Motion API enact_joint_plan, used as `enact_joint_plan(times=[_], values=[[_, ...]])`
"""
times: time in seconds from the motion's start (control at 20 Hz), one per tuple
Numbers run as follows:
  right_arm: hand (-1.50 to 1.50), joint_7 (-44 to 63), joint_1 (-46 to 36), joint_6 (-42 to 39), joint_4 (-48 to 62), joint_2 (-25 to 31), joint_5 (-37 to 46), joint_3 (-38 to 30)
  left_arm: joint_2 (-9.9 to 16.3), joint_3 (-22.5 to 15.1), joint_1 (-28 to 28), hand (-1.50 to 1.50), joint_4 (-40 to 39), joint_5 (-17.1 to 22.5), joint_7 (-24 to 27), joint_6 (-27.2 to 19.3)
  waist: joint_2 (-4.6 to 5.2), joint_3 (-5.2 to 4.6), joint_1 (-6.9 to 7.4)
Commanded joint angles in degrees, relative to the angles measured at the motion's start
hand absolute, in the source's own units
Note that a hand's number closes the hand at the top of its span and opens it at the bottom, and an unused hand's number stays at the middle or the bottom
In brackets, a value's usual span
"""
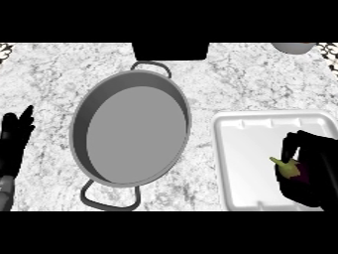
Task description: Pick the eggplant from the tray and place it in the pot
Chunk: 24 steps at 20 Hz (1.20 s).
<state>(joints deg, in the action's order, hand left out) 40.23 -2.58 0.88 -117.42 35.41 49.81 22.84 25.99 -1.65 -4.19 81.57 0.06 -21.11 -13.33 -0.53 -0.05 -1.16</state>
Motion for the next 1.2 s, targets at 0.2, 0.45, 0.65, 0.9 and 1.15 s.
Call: enact_joint_plan(times=[0.2,0.45,0.65,0.9,1.15], values=[[1.5,2.13,-5.68,3.16,-21.06,-4.65,1.48,-0.95,-0.72,-0.72,0.34,0.0,0.94,-1.3,-0.23,-0.12,0.09,-0.02,0.69],[1.5,9.43,-16.8,-8.65,-27.12,-3.76,-0.23,-2.88,-0.79,0.22,-1.1,0.0,0.29,-1.48,-1.59,0.44,0.22,-0.09,0.89],[1.5,17.76,-31.77,-15.05,-18.37,-13.64,-0.64,4.59,-0.34,1.77,-1.44,0.0,-3.37,-0.34,2.46,2.92,0.39,-0.19,1.71],[1.5,23.97,-45.1,-21.48,-8.15,-24.4,-3.54,4.95,0.2,1.46,-2.92,0.0,0.62,-0.81,-1.7,3.71,0.32,-0.11,1.85],[1.5,23.56,-54.13,-20.24,8.44,-32.16,-3.4,1.31,-1.86,0.06,-0.27,0.0,1.22,-1.65,-0.82,3.27,0.48,-0.11,2.55]])
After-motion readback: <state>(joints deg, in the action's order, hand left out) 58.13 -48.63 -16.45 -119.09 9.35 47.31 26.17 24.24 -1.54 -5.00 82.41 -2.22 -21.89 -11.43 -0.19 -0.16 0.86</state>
